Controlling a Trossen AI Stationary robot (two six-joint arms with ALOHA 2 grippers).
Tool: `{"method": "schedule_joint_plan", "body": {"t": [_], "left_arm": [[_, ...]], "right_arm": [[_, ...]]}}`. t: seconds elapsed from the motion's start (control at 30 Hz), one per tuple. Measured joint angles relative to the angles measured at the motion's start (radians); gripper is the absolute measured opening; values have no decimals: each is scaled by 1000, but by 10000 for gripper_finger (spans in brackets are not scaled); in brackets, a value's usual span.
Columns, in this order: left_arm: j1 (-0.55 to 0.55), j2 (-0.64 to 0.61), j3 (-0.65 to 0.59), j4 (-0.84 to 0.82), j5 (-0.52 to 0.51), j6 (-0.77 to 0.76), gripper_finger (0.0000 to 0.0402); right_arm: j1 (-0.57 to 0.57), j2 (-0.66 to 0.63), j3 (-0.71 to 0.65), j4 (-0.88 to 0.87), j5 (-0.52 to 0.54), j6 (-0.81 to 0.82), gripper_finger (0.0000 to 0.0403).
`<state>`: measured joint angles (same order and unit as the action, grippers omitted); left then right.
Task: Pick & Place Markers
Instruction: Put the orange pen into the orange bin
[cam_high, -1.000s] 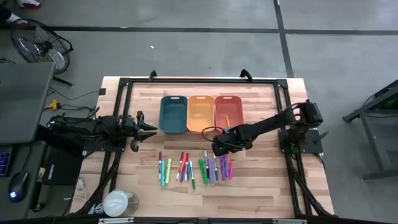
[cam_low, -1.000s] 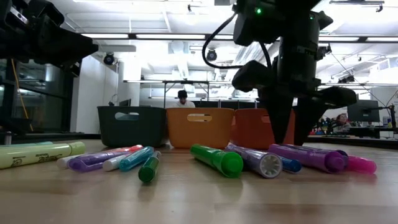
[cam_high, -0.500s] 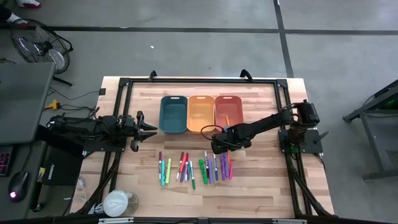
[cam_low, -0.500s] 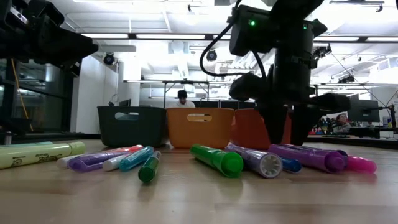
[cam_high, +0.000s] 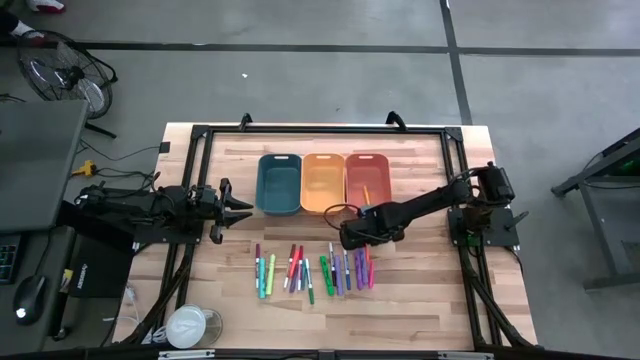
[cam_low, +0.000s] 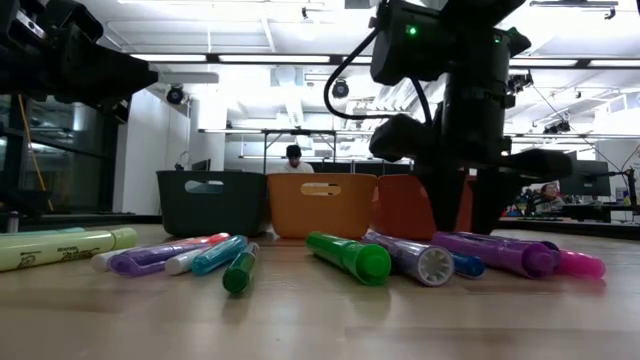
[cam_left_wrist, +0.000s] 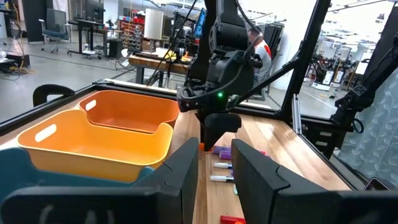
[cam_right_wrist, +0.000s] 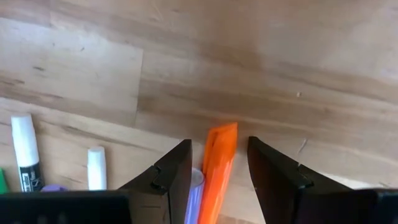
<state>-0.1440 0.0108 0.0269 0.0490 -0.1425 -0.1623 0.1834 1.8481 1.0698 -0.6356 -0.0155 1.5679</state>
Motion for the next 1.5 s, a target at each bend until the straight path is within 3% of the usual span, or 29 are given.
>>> {"method": "schedule_joint_plan", "body": {"t": [0.27,0.7,1.2,1.5], "left_arm": [[0,0,0,0,0,0,94],[0,0,0,0,0,0,94],[0,0,0,0,0,0,94],[0,0,0,0,0,0,94]], "right_arm": [[3,3,-1,-14,-21,4,136],[-6,23,-1,-37,-32,-43,43],[-9,20,-2,-39,-42,-81,39],[-23,-57,-12,-84,-43,-86,37]]}}
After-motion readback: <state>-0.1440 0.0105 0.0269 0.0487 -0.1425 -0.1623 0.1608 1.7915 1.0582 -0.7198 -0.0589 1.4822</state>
